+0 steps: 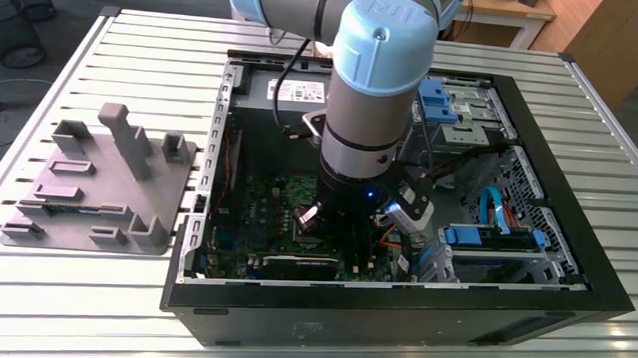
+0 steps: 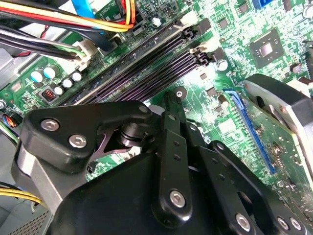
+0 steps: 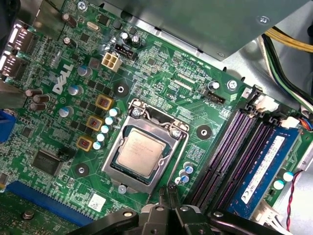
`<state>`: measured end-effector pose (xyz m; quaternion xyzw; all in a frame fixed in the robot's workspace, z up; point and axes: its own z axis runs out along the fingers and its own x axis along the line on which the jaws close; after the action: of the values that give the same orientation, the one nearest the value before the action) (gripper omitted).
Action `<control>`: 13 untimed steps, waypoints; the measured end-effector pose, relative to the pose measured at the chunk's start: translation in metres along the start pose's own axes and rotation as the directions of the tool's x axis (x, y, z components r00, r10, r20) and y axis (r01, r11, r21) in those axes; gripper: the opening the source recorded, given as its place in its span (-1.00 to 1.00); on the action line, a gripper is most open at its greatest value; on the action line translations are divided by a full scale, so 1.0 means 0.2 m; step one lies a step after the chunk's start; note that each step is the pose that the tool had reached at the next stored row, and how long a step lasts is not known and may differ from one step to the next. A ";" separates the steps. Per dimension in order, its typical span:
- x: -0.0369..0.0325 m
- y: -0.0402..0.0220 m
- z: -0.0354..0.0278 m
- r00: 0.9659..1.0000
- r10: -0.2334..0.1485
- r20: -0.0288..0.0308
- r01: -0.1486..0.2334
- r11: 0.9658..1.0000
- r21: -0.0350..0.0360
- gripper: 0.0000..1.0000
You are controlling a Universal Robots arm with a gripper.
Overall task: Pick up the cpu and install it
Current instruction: 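Install the first cpu locking lever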
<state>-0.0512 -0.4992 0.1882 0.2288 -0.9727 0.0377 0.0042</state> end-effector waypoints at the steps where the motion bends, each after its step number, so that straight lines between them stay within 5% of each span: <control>1: -0.001 0.000 0.001 1.000 0.000 0.000 0.000 1.000 0.000 -0.79; 8: -0.003 -0.002 -0.004 1.000 0.000 0.000 0.000 1.000 0.000 -0.79; 13: -0.001 -0.006 -0.071 1.000 0.000 0.000 0.000 1.000 0.000 -0.79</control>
<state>-0.0505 -0.4991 0.2024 0.2288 -0.9727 0.0376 0.0041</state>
